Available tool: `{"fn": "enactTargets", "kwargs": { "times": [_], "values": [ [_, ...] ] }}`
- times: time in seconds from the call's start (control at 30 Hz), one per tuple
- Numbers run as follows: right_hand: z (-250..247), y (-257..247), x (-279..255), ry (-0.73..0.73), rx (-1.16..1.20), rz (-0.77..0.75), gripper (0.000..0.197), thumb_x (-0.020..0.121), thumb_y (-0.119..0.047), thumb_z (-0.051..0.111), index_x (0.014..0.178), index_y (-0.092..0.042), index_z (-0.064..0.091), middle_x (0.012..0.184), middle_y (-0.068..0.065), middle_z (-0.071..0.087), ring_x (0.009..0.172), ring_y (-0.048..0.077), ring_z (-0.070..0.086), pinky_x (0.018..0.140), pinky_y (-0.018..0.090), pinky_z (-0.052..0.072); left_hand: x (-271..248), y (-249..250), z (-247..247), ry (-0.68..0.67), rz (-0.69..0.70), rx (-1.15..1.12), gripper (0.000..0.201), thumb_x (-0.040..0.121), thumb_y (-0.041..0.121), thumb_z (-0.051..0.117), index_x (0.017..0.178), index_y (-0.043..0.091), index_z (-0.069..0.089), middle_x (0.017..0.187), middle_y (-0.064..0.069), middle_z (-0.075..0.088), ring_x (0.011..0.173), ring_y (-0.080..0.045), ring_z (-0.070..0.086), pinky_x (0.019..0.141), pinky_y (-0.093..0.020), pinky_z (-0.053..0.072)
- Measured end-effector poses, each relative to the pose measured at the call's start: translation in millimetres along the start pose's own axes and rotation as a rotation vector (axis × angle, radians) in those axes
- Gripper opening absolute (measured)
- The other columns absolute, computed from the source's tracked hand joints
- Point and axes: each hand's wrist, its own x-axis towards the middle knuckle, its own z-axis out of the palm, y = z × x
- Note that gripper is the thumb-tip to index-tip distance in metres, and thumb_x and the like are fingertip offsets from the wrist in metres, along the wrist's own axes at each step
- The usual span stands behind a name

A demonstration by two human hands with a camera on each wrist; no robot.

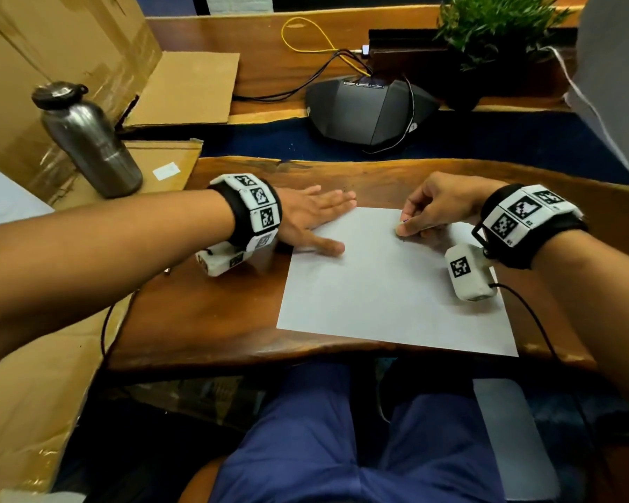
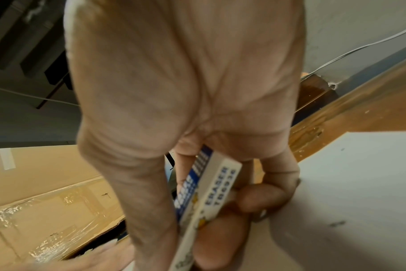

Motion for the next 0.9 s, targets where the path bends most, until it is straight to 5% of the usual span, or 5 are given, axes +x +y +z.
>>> {"fn": "enactTargets", "kwargs": {
  "times": [0.13,0.37,0.63,0.73,0.9],
  "values": [
    [0.8,1.0,0.1,0.007,0.005,-0.011,0.017,0.076,-0.027,0.086,0.080,-0.015,0.075,0.067,-0.004,0.070,0.060,0.009,0.061,0.063,0.024,0.050,-2.1,-5.3,-8.2,0.089,0.015,-0.013,0.099,0.085,0.084,0.018,0.155,0.024,-0.019,0.162,0.004,-0.025,0.149,-0.011,-0.021,0.123,-0.044,-0.009],
    [0.0,3.4,2.6,-0.009,0.013,-0.021,0.018,0.076,-0.026,0.086,0.081,-0.013,0.075,0.069,0.000,0.072,0.063,0.013,0.063,0.064,0.028,0.052,-37.8,50.8,27.2,0.050,0.402,0.036,0.103,0.086,0.078,0.034,0.157,0.021,-0.014,0.163,0.003,-0.021,0.149,-0.009,-0.021,0.123,-0.045,-0.008],
    [-12.8,25.3,-9.6,0.109,-0.010,-0.038,0.016,0.080,-0.022,0.083,0.085,-0.009,0.075,0.072,0.003,0.072,0.060,0.013,0.061,0.056,0.021,0.049,-33.3,53.4,24.8,0.013,0.310,-0.009,0.121,0.078,0.077,0.057,0.155,0.023,-0.019,0.161,0.006,-0.027,0.146,-0.007,-0.026,0.121,-0.042,-0.013],
    [-12.9,35.9,-12.7,0.125,-0.067,-0.004,0.015,0.080,-0.027,0.083,0.082,-0.015,0.076,0.069,-0.002,0.072,0.061,0.011,0.062,0.061,0.021,0.047,-27.2,44.8,19.8,0.003,0.288,-0.082,0.111,0.083,0.076,0.051,0.155,0.029,-0.019,0.161,0.010,-0.028,0.146,-0.004,-0.026,0.118,-0.034,-0.016],
    [-15.5,32.8,-10.3,0.090,-0.055,0.046,0.017,0.081,-0.028,0.082,0.086,-0.013,0.076,0.080,0.007,0.073,0.067,0.014,0.063,0.064,0.026,0.052,-2.3,15.8,-2.9,-0.023,-0.062,-0.080,0.098,0.086,0.080,0.025,0.154,0.026,-0.021,0.160,0.007,-0.028,0.149,-0.010,-0.019,0.119,-0.031,-0.012]
  ]
}}
